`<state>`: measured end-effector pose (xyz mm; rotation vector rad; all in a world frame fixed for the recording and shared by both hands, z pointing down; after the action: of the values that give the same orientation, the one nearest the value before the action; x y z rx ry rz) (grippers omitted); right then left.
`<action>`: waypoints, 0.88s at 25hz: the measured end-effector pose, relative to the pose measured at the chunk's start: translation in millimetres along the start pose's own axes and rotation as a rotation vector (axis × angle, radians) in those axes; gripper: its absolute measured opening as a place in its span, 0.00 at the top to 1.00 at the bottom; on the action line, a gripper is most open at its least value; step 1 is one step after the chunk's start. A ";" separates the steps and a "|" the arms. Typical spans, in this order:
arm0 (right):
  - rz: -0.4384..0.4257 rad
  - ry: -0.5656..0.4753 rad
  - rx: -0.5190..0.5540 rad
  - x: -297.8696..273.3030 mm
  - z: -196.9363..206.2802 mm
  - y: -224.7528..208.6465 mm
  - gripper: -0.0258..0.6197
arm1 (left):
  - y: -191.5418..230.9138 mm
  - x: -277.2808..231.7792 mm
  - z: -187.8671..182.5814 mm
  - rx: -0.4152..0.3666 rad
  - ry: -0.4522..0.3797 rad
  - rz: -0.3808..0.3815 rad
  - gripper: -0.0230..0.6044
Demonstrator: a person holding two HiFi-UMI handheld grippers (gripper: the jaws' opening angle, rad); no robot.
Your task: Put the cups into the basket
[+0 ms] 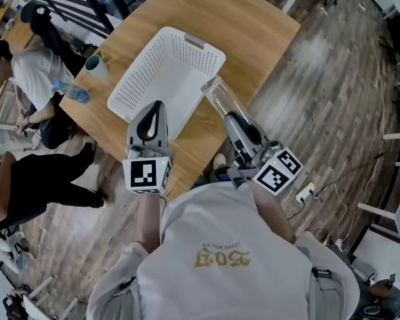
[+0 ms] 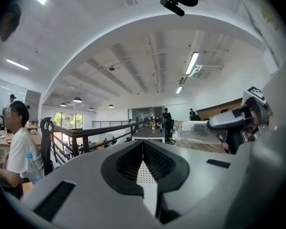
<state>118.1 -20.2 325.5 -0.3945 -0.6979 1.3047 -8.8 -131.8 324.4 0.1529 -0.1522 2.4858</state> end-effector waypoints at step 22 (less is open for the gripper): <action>-0.237 0.254 -0.055 -133.6 14.9 -62.6 0.90 | 78.6 -52.2 26.2 -0.034 0.082 -0.274 0.96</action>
<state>140.6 -165.7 343.3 -0.4969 -0.5489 0.9927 -13.2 -228.8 336.9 0.0531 -0.1296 2.2109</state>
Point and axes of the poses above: the fingertips, and each gripper's own axes: x backward along the fingers, y to its left, z out of its underside, the point moved 1 cm from there along x, backward along the fingers, and after that the axes turned 11 degrees about -y, right-handed, at the moved point
